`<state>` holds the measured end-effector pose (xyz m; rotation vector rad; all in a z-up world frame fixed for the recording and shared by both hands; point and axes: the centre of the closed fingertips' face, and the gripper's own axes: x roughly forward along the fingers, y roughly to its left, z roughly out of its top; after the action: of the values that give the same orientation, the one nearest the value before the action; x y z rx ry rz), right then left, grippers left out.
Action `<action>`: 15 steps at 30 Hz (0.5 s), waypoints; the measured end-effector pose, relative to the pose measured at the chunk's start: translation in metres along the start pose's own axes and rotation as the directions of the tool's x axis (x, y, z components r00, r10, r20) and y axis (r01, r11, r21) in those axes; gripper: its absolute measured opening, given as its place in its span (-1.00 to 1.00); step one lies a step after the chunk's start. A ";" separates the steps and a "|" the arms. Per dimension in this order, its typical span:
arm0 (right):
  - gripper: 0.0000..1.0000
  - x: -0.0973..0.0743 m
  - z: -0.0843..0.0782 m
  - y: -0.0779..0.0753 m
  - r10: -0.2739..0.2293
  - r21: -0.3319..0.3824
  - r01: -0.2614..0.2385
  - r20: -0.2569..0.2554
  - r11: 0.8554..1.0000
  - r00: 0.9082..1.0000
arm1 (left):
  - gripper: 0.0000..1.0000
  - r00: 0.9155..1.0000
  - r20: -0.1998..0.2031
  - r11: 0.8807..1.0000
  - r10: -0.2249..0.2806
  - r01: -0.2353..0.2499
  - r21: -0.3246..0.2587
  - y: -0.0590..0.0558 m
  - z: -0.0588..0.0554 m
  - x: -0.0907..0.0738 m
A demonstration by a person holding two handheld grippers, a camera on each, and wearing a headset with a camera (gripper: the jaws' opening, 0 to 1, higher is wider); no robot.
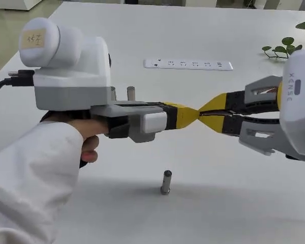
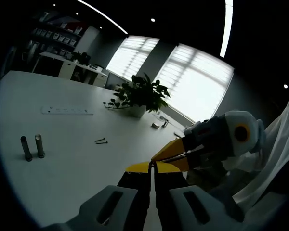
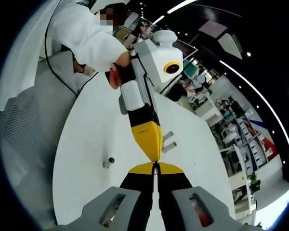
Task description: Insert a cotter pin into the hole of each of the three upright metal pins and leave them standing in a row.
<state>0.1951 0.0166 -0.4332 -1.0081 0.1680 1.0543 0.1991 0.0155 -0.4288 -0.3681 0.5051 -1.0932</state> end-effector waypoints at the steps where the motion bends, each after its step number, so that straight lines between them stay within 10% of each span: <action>1: -1.00 -0.001 0.001 0.000 -0.003 0.000 0.003 0.005 1.000 1.000 | -1.00 1.000 0.004 1.000 -0.002 0.002 -0.007 0.001 0.001 -0.001; 15: -0.85 -0.003 0.005 -0.005 -0.018 0.033 0.016 0.049 0.999 0.999 | -1.00 1.000 0.012 1.000 -0.003 0.002 0.030 -0.002 0.002 -0.002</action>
<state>0.1962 0.0180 -0.4258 -0.9512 0.1358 1.0572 0.1981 0.0165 -0.4253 -0.3488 0.4768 -1.0992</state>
